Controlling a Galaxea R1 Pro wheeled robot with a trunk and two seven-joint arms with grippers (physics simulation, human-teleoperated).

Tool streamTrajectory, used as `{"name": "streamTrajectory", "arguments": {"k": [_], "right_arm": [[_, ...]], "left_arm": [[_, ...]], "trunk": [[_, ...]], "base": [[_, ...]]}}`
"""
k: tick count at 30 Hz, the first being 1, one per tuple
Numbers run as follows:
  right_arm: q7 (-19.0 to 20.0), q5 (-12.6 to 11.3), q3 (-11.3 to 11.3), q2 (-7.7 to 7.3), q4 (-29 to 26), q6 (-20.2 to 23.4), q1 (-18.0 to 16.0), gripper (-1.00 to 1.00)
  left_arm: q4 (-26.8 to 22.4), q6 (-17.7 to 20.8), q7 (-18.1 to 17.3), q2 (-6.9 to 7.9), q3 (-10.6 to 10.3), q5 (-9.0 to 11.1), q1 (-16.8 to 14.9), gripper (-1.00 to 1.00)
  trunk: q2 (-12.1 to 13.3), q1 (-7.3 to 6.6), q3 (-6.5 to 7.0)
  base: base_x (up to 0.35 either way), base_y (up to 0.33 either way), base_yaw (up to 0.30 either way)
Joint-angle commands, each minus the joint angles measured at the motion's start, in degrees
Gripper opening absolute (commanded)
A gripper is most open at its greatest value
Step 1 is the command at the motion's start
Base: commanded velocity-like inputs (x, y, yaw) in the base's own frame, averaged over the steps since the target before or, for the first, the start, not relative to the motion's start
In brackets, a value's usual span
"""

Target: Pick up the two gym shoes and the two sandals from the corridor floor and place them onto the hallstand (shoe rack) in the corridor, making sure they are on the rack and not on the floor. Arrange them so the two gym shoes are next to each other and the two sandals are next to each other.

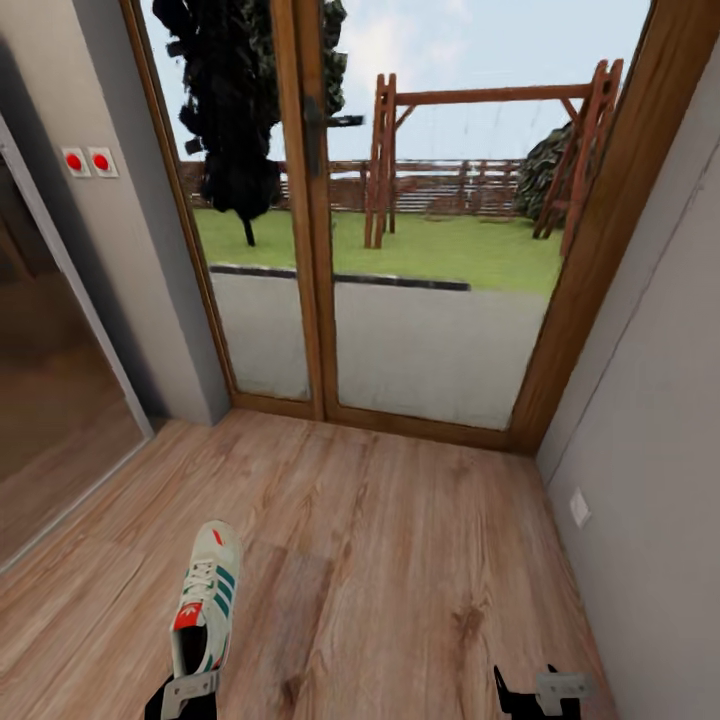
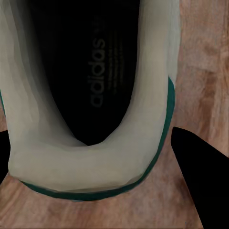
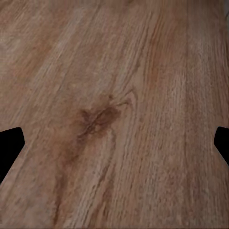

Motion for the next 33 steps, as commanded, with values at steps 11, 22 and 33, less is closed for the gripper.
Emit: {"name": "streamTrajectory", "arguments": {"k": [11, 22, 33], "right_arm": [[0.04, 0.64, -0.49, 0.00, 0.04, -0.20, -0.02, 1.00], [0.08, 0.73, -0.49, -0.06, 0.04, -0.28, -0.02, 1.00], [0.17, 0.73, -0.50, -0.12, 0.04, -0.29, -0.02, 1.00]], "left_arm": [[0.06, -0.21, -0.34, 0.33, 0.28, 1.85, -0.06, -1.00], [0.06, -0.28, -0.34, 0.31, 0.26, 1.88, 0.03, -1.00], [0.09, -0.31, -0.32, 0.29, 0.26, 2.20, 0.36, -1.00]], "trunk": [[-0.02, 0.02, -0.05], [-0.02, 0.02, -0.05], [-0.02, 0.02, -0.05]], "base": [[0.339, 0.000, 0.249], [0.339, 0.000, 0.012], [0.324, 0.078, 0.034]]}}
